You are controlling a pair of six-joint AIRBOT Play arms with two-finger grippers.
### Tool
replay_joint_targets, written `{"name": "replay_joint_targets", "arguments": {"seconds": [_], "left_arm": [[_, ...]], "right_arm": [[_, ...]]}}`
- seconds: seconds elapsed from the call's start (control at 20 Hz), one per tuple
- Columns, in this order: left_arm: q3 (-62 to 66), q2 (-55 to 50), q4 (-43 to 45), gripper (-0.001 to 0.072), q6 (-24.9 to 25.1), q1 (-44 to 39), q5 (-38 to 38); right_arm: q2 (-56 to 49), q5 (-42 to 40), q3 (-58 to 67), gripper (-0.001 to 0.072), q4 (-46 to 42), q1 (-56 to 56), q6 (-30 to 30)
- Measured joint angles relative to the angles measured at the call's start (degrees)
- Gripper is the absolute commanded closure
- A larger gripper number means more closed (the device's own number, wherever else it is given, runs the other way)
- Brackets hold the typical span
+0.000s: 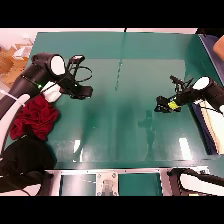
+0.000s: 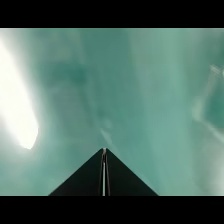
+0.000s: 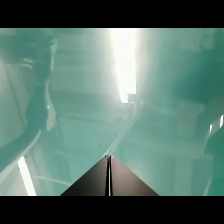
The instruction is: Fold the shirts.
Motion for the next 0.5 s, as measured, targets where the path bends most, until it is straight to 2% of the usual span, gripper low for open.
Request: {"name": "replay_joint_targets", "arguments": {"seconds": [0.05,0.1,0.15,0.2,0.35,0.5], "left_arm": [[-0.02,-0.04,4.28,0.0677,-0.09,0.04,0.66],[-0.07,-0.17,9.49,0.0416,-0.09,0.15,1.42],[-0.13,-0.42,14.27,-0.0013,-0.11,0.48,2.49],[-0.17,-0.94,18.91,0.0041,-0.22,1.36,3.96],[-0.22,-3.87,26.47,0.0023,-0.52,5.75,7.78],[-0.26,-8.55,29.99,0.0022,0.55,11.26,9.92]], "right_arm": [[-0.02,-0.35,0.00,0.0698,0.28,0.00,0.02],[-0.02,-0.72,0.00,0.0698,0.79,0.00,0.04],[-0.04,-1.11,0.00,0.0686,1.40,0.00,0.04],[-0.04,-1.51,0.00,0.0620,1.95,0.00,0.09],[-0.04,-2.43,0.00,0.0403,3.30,0.00,0.09],[-0.04,-2.97,0.00,0.0296,3.96,0.00,0.13]]}}
